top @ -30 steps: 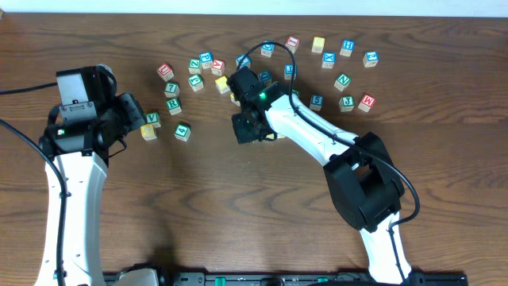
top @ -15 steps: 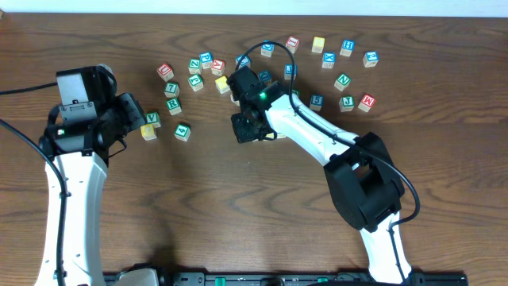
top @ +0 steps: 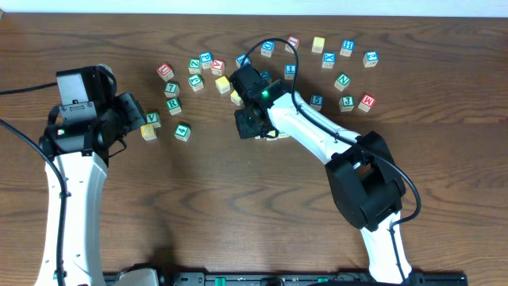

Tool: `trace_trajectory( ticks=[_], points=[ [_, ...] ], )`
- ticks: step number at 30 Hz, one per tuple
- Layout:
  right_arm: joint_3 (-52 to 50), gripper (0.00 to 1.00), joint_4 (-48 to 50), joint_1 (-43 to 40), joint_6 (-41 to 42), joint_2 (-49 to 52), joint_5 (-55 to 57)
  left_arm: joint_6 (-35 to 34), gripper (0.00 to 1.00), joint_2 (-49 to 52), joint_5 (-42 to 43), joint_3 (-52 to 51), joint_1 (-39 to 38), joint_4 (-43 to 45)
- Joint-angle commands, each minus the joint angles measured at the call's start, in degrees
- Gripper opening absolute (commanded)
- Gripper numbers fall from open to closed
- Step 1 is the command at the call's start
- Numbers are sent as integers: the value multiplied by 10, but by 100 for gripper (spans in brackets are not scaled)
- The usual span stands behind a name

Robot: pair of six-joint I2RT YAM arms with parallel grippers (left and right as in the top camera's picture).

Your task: Spell out CORL

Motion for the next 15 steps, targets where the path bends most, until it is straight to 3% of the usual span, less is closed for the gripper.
trace_trajectory(
  ticks=[1,10,15],
  points=[
    [22,1,2,-3,10,-31,11,8,8,4,-8,6,3,0],
    [30,2,-45,-55,10,-120,22,7,8,4,-7,6,1,-3],
    [23,1,-106,-112,-3,-111,21,7,8,11,-7,4,-8,-7]
  ],
)
